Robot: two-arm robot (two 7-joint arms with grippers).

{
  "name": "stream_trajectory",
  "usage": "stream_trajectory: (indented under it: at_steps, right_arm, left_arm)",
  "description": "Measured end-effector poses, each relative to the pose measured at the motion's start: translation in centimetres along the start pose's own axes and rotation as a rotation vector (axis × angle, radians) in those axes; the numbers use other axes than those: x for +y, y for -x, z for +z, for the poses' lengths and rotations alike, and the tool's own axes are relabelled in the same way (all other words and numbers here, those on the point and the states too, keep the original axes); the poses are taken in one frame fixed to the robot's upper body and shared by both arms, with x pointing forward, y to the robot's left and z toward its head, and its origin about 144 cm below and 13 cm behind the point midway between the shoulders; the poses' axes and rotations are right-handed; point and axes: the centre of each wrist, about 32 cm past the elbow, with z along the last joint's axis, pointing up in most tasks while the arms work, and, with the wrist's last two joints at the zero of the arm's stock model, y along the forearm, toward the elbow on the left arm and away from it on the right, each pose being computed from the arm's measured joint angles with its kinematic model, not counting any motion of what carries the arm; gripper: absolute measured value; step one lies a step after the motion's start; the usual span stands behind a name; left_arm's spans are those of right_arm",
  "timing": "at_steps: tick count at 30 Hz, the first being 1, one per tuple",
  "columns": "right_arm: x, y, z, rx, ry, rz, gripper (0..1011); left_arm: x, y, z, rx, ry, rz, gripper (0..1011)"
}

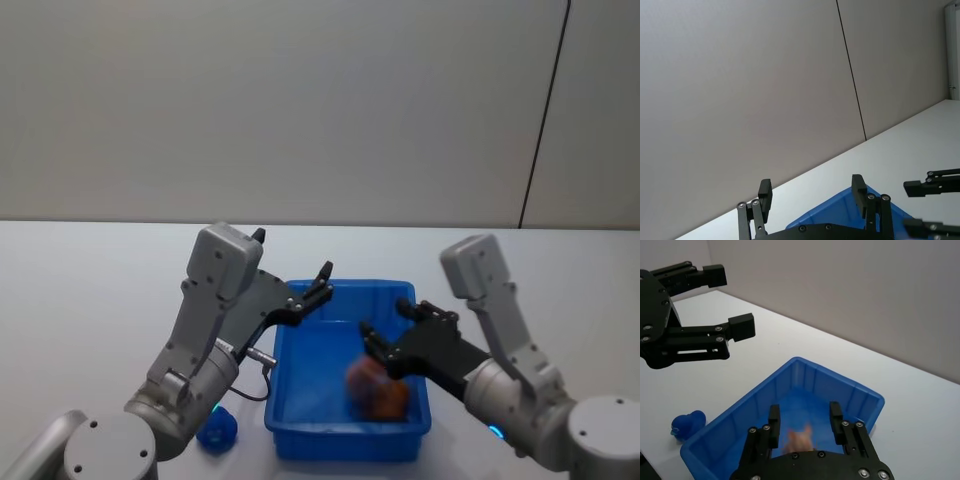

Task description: Pick up the two dolls from the table and place them into the box.

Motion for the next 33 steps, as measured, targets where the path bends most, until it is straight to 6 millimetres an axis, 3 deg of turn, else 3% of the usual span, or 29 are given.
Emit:
stream_trajectory:
  at_steps: [3,6,16,33]
  right_arm:
    - [0.4,0.2,0.0,0.003,0.018,0.006,624]
    - [1.1,0.3,0.0,0.007,0.036,0.009,762]
    - [1.3,-0.1,-0.2,0.001,0.043,-0.01,998]
    - [-2.0,-3.4,-2.1,-0.022,0.029,-0.094,1001]
  left_arm:
    - [0.0,0.0,0.0,0.0,0.0,0.0,1001]
    - [0.0,0.0,0.0,0.0,0.0,0.0,1001]
    - [0.0,0.0,0.0,0.0,0.0,0.0,1001]
    - [0.0,0.0,0.0,0.0,0.0,0.0,1001]
